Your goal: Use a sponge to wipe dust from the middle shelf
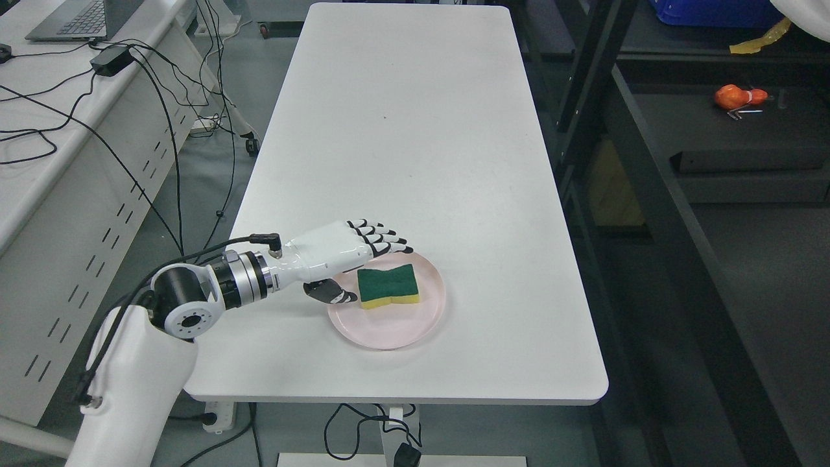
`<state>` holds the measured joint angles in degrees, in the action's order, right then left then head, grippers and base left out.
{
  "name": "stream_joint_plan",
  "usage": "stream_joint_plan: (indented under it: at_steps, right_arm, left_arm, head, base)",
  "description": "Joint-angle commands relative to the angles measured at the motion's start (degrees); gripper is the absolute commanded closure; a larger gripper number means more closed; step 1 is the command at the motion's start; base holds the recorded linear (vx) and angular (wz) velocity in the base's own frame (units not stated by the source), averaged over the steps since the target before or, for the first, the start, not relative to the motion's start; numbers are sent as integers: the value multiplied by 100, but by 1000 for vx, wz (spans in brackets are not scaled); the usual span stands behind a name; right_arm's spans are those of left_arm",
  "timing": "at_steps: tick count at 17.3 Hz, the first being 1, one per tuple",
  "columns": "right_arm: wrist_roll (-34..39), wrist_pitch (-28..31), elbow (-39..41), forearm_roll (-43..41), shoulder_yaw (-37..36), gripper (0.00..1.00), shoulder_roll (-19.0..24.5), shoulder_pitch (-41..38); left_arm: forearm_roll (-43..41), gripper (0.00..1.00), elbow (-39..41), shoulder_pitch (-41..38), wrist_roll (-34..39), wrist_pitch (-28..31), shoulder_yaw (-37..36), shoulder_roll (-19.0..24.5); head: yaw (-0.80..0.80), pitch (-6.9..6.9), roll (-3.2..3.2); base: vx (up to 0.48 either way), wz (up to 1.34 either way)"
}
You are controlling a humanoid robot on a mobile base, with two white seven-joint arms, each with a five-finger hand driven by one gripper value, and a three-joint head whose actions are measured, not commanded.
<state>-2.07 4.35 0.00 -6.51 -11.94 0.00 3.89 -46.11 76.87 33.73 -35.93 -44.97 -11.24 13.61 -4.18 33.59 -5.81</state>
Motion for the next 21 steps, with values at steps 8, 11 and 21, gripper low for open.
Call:
stream_joint_plan:
  at_steps: [8,11,21]
  right_arm:
    - [-4,4,100,0,-2,0,-100,6]
    - [-4,4,100,0,-2,0,-100,6]
    - [-4,4,100,0,-1,0,-100,6]
  left_arm:
    - [-899,16,65,37,16,-3,-97,-112]
    - [-1101,17,-67,37,33,-3,-97,-288]
    - [-1410,37,-225,2,42,-3,-141,-517]
  head:
    - [0,0,0]
    - [0,0,0]
    - [0,0,0]
  base:
    - [0,0]
    - [0,0]
    - [0,0]
